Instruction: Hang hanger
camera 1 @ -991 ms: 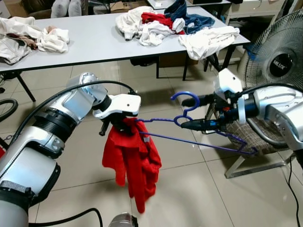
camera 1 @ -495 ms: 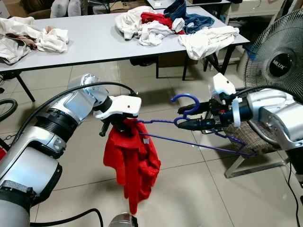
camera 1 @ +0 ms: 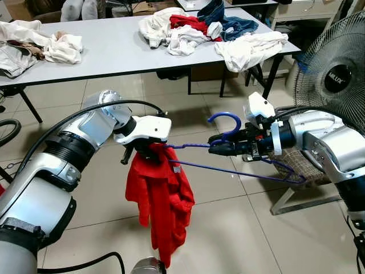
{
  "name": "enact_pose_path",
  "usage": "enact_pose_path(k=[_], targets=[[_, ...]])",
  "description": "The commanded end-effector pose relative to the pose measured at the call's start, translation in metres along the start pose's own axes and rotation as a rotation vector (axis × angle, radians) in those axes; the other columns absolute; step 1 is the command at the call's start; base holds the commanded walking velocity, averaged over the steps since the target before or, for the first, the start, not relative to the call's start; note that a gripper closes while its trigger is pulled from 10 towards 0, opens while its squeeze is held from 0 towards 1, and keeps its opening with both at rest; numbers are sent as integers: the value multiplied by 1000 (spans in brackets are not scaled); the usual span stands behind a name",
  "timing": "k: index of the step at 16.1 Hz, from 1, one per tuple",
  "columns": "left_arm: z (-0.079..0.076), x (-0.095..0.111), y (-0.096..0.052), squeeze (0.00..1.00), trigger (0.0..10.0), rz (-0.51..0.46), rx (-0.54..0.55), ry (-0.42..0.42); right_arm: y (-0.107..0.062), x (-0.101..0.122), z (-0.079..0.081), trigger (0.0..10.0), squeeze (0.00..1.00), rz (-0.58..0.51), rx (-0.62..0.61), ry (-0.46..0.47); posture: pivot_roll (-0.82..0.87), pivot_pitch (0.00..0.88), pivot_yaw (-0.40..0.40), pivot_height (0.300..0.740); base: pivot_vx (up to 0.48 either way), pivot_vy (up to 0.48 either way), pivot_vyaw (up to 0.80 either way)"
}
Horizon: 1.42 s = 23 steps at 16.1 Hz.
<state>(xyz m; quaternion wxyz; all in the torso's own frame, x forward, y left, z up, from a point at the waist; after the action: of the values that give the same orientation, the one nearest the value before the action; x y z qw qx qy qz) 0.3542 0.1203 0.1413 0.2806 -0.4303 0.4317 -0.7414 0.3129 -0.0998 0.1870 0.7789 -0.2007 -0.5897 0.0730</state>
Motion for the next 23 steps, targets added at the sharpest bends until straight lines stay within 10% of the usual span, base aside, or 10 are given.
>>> enact_pose_path(k=[1, 7, 9, 10, 11, 12, 13, 19, 21, 23], targets=[[11, 5, -11, 0, 0, 10, 47, 32, 0, 0, -2, 0, 0, -2, -13, 2, 3, 0, 44, 740, 0, 0, 0], [17, 18, -12, 0, 0, -70, 98, 108, 1, -1, -3, 0, 0, -40, -33, 14, 3, 0, 48, 740, 0, 0, 0], [21, 21, -15, 0, 10000, -91, 136, 126, 1, 1, -4, 0, 0, -56, -42, 14, 1, 0, 50, 740, 0, 0, 0], [22, 23, -16, 0, 10000, -111, 147, 129, 1, 1, -4, 0, 0, -65, -48, 14, -1, 0, 53, 740, 0, 0, 0], [23, 25, -18, 659, 10000, -125, 158, 131, 1, 2, -5, 0, 0, -76, -55, 14, -1, 0, 53, 740, 0, 0, 0], [23, 26, -19, 992, 10000, -131, 164, 136, 1, 3, -5, 0, 0, -85, -58, 13, 0, 0, 53, 740, 0, 0, 0], [24, 27, -20, 1000, 10000, -140, 169, 143, 2, 4, -5, 0, 0, -99, -66, 13, 0, 0, 52, 740, 0, 0, 0], [24, 37, -35, 1000, 10000, -269, 229, 164, 3, 10, -10, 0, 0, -213, -135, 29, 1, 0, 56, 740, 0, 0, 0], [24, 38, -45, 0, 10000, -327, 267, 135, 1, 9, -10, 0, 0, -239, -147, 38, -3, 0, 62, 740, 0, 0, 0], [24, 36, -53, 0, 10000, -361, 288, 105, 0, 9, -9, 0, 0, -257, -153, 43, -3, 0, 63, 740, 0, 0, 0]])
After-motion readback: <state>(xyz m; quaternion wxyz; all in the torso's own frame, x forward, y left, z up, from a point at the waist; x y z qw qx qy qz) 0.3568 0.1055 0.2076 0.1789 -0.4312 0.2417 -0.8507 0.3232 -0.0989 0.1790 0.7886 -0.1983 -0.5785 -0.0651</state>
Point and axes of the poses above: a point about 5 cm out from each wrist's last joint towards the gripper, its own y axis pointing out of the wrist towards the gripper, its own x axis along the axis of the wrist's last joint, z = x × y, the point moved 5 cm from there along y, pointing out of the wrist towards the gripper, and after that the axes turned 15 degrees about y, right-handed, at the moved point
